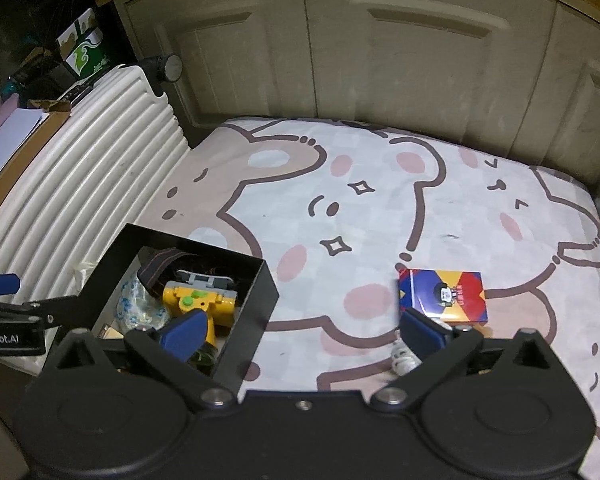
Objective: Organize objects
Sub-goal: 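Move both tools back toward the remaining items on the bed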
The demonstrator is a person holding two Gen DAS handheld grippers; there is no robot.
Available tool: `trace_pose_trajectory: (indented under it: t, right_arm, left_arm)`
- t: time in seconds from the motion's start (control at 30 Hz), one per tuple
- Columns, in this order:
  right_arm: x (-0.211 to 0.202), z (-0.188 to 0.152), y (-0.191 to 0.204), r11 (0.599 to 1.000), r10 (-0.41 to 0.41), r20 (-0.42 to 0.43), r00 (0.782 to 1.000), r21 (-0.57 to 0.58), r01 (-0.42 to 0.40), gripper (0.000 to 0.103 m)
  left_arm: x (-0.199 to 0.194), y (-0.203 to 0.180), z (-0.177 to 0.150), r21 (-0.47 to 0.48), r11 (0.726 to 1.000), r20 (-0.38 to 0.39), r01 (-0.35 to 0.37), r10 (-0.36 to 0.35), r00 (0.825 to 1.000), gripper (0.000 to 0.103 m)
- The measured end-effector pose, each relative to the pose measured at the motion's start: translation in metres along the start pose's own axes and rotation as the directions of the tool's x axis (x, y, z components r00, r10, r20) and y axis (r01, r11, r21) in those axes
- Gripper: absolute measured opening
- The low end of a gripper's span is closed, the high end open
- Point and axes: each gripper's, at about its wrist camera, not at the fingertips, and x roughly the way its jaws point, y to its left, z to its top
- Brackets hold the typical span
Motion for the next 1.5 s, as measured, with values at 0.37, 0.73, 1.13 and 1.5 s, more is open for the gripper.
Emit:
trace_pose_trajectory:
  t: [0.37,0.73,1.13,1.5]
  right_arm:
    - [-0.007,-0.004,-0.032,0.999,-0.035,0.012,0.999,0.023,0.034,0.103]
    - [-0.02,-0.016,-0.083,0.993,-0.089,0.023,0.996,0.085,0.087,0.103]
    - [-0.028,-0.029,-0.134,0.981,-0.122,0.02,0.992,0.151,0.118,0.103]
    - [-0.016,-0.044,-0.157,0.979,-0.059,-0.027,0.998,0.196,0.064,0.103]
  left_arm:
    - [0.005,-0.029,0.004,0.021,0.999,-0.004,0.028,-0.028,1.0,0.103]
    - [0.011,-0.073,0.01,0.064,0.996,0.003,0.066,-0.067,0.998,0.103]
    - [0.015,-0.121,0.011,0.138,0.983,0.0,0.118,-0.119,0.993,0.103]
    - [0.022,-0.145,0.013,0.142,0.973,-0.028,0.184,-0.181,0.983,0.103]
